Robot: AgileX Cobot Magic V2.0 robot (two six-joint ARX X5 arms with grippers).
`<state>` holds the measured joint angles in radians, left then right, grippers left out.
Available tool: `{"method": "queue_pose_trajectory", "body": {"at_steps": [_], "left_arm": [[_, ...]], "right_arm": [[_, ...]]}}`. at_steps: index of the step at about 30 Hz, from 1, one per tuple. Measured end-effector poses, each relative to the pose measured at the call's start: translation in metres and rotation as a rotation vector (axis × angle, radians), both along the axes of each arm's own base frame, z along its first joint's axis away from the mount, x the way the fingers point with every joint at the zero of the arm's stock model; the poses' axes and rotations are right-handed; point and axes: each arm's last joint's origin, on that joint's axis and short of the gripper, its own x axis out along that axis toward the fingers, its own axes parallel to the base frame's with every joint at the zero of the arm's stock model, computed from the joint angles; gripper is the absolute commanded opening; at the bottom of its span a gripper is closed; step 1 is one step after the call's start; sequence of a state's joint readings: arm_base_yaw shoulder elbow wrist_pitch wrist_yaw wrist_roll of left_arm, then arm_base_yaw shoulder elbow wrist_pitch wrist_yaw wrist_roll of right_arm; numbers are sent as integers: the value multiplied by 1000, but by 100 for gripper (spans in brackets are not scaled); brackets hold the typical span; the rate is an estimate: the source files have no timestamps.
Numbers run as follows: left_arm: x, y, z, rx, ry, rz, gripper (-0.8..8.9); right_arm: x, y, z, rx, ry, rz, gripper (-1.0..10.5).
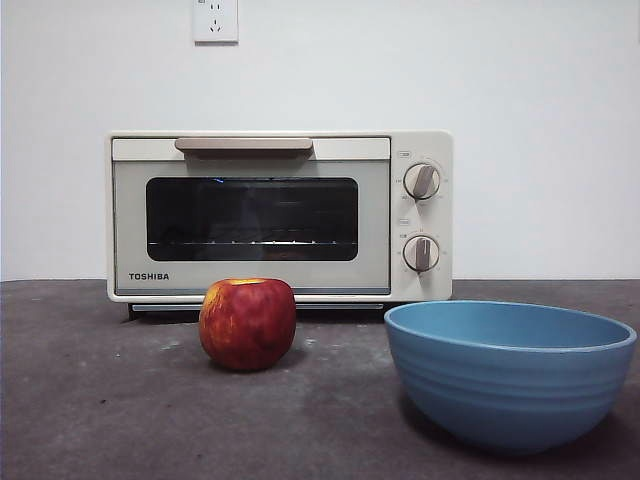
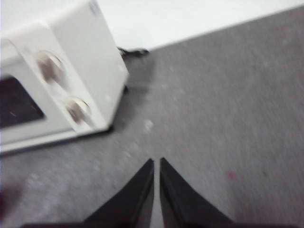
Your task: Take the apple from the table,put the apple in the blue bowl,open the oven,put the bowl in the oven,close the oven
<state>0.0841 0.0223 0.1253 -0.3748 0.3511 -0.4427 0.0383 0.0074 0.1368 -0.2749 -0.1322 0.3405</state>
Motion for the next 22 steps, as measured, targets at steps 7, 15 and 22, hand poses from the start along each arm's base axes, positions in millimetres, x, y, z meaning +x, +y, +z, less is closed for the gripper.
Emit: {"method": "queue_pose_trajectory", "body": {"at_steps": [7, 15, 22], "left_arm": [[-2, -3, 35, -42, 19, -97, 7], [2, -7, 80, -40, 126, -253, 7], [2, -16, 113, 52, 251, -438, 7]], "right_arm": [[-5, 2, 44, 15, 26, 73, 3], [10, 13, 82, -20, 263, 347, 3], [25, 30, 109, -156, 437, 561, 3]]}}
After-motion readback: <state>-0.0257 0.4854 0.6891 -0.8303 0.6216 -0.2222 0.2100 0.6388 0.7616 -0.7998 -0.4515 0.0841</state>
